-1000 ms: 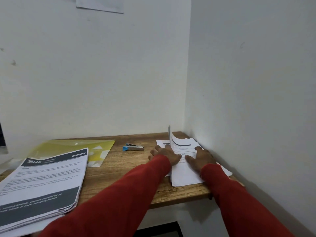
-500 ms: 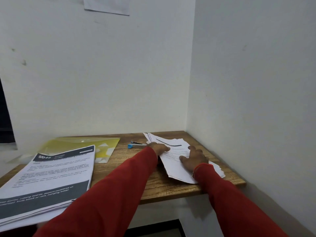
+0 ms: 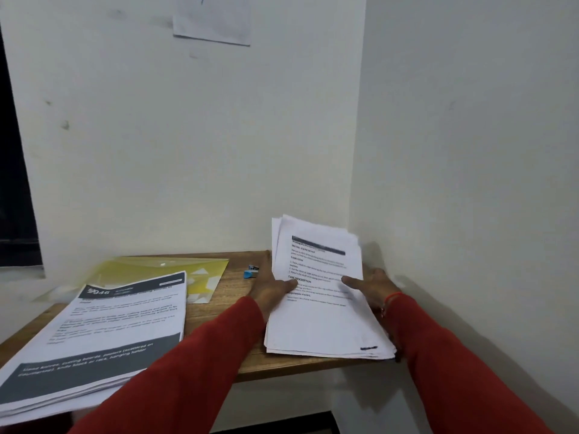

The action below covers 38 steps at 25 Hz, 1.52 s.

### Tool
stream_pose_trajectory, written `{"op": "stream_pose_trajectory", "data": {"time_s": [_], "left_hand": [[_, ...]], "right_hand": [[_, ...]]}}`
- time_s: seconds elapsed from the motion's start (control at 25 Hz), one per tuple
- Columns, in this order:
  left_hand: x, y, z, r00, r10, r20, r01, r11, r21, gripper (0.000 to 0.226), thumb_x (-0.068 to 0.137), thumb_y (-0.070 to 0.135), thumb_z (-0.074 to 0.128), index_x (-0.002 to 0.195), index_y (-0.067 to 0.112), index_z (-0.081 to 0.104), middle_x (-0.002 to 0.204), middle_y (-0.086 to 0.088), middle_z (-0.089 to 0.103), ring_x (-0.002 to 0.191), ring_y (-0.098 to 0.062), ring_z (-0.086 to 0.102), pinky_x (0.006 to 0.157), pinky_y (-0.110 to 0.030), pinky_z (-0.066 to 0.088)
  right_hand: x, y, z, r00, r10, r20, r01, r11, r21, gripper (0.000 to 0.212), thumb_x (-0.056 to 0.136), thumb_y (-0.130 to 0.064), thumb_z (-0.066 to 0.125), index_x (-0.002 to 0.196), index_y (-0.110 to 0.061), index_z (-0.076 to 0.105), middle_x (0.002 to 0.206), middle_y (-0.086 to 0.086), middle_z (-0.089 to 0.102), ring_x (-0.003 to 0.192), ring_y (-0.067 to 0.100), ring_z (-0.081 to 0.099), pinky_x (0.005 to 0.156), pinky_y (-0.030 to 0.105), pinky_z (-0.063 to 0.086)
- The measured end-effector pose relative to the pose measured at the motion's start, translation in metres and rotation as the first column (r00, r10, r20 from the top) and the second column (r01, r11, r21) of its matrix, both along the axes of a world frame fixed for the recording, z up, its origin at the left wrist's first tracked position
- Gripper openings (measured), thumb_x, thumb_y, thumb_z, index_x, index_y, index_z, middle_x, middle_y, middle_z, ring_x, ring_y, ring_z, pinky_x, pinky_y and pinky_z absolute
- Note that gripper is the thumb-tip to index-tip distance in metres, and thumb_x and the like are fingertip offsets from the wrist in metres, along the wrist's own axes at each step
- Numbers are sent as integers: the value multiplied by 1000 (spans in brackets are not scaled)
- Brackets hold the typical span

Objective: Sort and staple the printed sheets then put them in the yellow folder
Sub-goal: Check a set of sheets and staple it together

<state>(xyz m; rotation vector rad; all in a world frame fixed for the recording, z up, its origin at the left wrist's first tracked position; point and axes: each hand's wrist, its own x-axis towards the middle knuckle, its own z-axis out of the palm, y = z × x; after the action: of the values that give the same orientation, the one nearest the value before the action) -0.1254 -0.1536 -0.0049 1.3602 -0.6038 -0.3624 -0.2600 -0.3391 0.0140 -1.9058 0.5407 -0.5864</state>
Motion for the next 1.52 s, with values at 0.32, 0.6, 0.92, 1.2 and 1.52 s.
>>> {"op": "stream_pose_trajectory", "data": {"time_s": [0.32, 0.6, 0.92, 1.2, 1.52], "left_hand": [[14, 82, 69, 887, 164, 432, -130, 986, -108, 28, 102, 18, 54, 127, 16, 44, 124, -3, 65, 114, -20, 65, 97, -44, 54], [16, 115, 80, 791, 353, 500, -260, 933, -248, 38, 95, 29, 65, 124, 19, 42, 118, 8, 62, 103, -6, 67, 88, -37, 59], [17, 114, 60, 773, 346, 532, -273, 938, -213, 31, 99, 27, 59, 124, 17, 45, 113, 8, 66, 95, -3, 69, 80, -34, 61], [13, 111, 68, 724, 398, 563, -305, 917, -256, 28, 102, 26, 52, 119, 16, 32, 113, 9, 58, 94, -3, 68, 72, -22, 58], [13, 113, 61, 745, 362, 560, -299, 932, -205, 21, 104, 22, 44, 118, 14, 30, 114, 9, 55, 95, -1, 67, 72, -23, 59]], "right_hand": [[31, 65, 55, 820, 71, 568, -115, 992, 43, 34, 82, -3, 75, 113, -11, 64, 109, 8, 73, 97, 22, 71, 86, 35, 57], [46, 93, 64, 748, 189, 636, -244, 970, 0, 45, 82, -11, 77, 121, -14, 55, 113, 2, 71, 100, 14, 70, 81, 24, 57], [50, 94, 57, 757, 211, 619, -265, 964, -4, 37, 87, -7, 71, 122, -13, 60, 109, 0, 73, 99, 16, 71, 77, 22, 57], [55, 94, 60, 759, 251, 601, -283, 958, -43, 42, 89, -12, 69, 128, -17, 54, 117, -1, 70, 106, 14, 68, 84, 28, 57], [53, 91, 52, 803, 239, 547, -268, 963, -26, 36, 95, -17, 62, 128, -24, 51, 120, -6, 67, 106, 9, 67, 80, 24, 56]]}}
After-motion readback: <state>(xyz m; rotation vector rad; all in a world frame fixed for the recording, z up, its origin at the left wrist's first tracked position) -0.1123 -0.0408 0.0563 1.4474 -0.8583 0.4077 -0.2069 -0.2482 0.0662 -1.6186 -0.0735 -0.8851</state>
